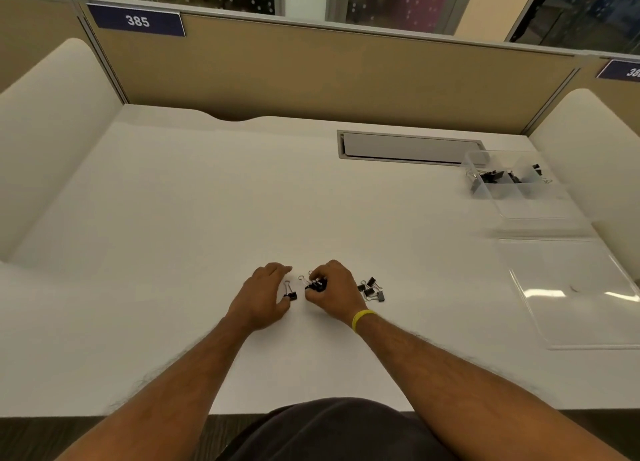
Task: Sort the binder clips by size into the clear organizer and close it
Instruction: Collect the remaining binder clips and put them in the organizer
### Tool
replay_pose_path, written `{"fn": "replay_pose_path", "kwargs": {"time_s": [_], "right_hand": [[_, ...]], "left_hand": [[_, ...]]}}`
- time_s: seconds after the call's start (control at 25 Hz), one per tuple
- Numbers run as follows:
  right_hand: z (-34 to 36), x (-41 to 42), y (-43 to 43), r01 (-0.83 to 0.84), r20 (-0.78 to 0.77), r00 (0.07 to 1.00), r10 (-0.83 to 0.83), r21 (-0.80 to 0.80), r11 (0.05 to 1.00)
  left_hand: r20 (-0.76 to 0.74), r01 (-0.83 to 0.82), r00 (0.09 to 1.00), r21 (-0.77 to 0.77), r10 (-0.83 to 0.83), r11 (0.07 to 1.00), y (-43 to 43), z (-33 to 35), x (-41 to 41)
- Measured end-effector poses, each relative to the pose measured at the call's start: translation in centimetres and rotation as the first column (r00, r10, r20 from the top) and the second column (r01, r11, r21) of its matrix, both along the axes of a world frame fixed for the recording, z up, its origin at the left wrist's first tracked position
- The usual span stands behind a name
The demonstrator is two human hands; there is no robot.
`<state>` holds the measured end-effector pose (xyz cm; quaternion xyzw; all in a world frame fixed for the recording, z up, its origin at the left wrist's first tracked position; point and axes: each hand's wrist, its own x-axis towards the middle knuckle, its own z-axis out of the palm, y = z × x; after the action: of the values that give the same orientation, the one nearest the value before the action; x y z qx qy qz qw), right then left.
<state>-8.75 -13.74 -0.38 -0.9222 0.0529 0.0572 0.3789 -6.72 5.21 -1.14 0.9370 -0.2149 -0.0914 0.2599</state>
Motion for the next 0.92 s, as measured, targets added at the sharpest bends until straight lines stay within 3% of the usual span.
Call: {"fn": "replay_pose_path", "kwargs": {"time_s": [0.12,0.24,0.36,0.44,0.6,0.72,0.8,0.92], "right_hand": [[1.1,-0.1,0.1,0.151,-0.035,0.989,-0.147,0.272,0.950],[2.3,0.2,1.1,0.163,-0.046,0.986,-0.158,0.419,0.893],[3.7,0.5,2.4,0.082,0.018,0.995,-0.100,0.430,0.899],[4.5,0.7,2.9,-0.008,0.096,0.995,-0.031,0.384,0.923],[5.6,0.8,3.6,-0.173,0.226,0.968,0.110,0.281,0.944],[5.1,1.2,3.4,-0.104,0.269,0.962,0.044,0.215,0.971],[4.1,1.4,3.0,-0.051,0.176,0.984,0.027,0.134,0.990],[2.6,1.2,3.3,-0.181,-0.104,0.979,0.175,-0.056,0.982]], "left_hand": [[-0.093,-0.253,0.967,-0.297,0.236,0.921,-1.1,0.8,0.1],[-0.429,-0.568,0.819,-0.512,0.381,0.644,-3.5,2.7,0.5],[-0.827,-0.829,0.543,-0.502,0.142,0.246,-5.4,4.3,0.8],[-0.904,-0.901,0.426,-0.427,-0.022,0.076,-5.5,4.7,0.8],[-0.904,-0.916,0.401,-0.392,-0.147,-0.088,-3.9,4.4,1.1],[-0.916,-0.916,0.374,-0.340,-0.147,-0.213,-2.2,4.2,1.4],[-0.925,-0.917,0.359,-0.325,-0.124,-0.233,-1.1,4.1,1.3],[-0.935,-0.923,0.337,-0.307,-0.105,-0.234,-0.1,3.9,1.4]]}}
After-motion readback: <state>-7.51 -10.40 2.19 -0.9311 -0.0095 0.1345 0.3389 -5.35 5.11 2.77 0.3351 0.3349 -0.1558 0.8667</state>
